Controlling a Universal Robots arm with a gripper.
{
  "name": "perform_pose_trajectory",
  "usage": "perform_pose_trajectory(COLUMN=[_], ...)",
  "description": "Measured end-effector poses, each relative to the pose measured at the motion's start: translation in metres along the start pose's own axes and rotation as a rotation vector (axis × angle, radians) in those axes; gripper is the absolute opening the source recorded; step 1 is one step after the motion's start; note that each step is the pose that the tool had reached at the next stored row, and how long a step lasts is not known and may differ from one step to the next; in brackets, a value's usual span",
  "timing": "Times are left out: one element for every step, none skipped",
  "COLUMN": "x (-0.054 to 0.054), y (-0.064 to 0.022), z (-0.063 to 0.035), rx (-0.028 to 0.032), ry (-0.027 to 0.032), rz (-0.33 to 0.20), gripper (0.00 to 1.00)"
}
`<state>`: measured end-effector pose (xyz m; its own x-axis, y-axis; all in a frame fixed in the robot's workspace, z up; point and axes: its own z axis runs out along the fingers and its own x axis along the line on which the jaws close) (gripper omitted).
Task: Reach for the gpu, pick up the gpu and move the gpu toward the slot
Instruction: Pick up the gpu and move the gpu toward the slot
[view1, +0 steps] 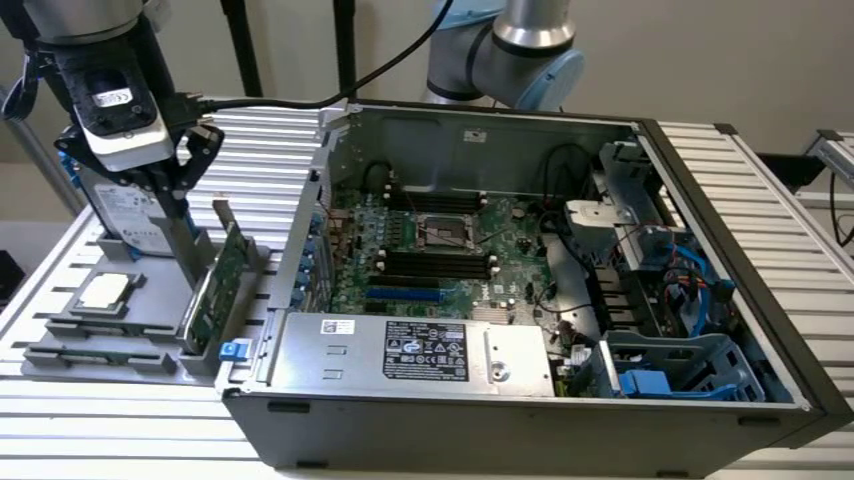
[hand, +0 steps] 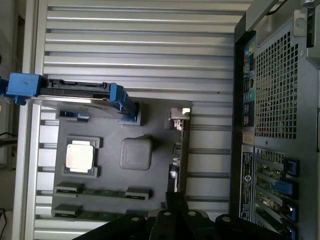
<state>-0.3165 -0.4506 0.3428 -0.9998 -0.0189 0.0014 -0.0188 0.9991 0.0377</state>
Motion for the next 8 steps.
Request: perform_pose_trajectory(x=[0.0, 0.0, 0.0, 0.0, 0.0, 0.0, 0.0, 0.0], y=[0.0, 0.0, 0.0, 0.0, 0.0, 0.0, 0.0, 0.0], z=[0.0, 0.0, 0.0, 0.0, 0.0, 0.0, 0.0, 0.0], rx=[0.0, 0.0, 0.0, -0.0001, 0.0, 0.0, 0.0, 0.0], ry=[0.0, 0.0, 0.0, -0.0001, 0.0, 0.0, 0.0, 0.0], rz=[0.0, 0.0, 0.0, 0.0, 0.0, 0.0, 0.0, 0.0], gripper=[0.12, 0.18, 0.24, 0.3, 0.3, 0.36, 0.42, 0.42])
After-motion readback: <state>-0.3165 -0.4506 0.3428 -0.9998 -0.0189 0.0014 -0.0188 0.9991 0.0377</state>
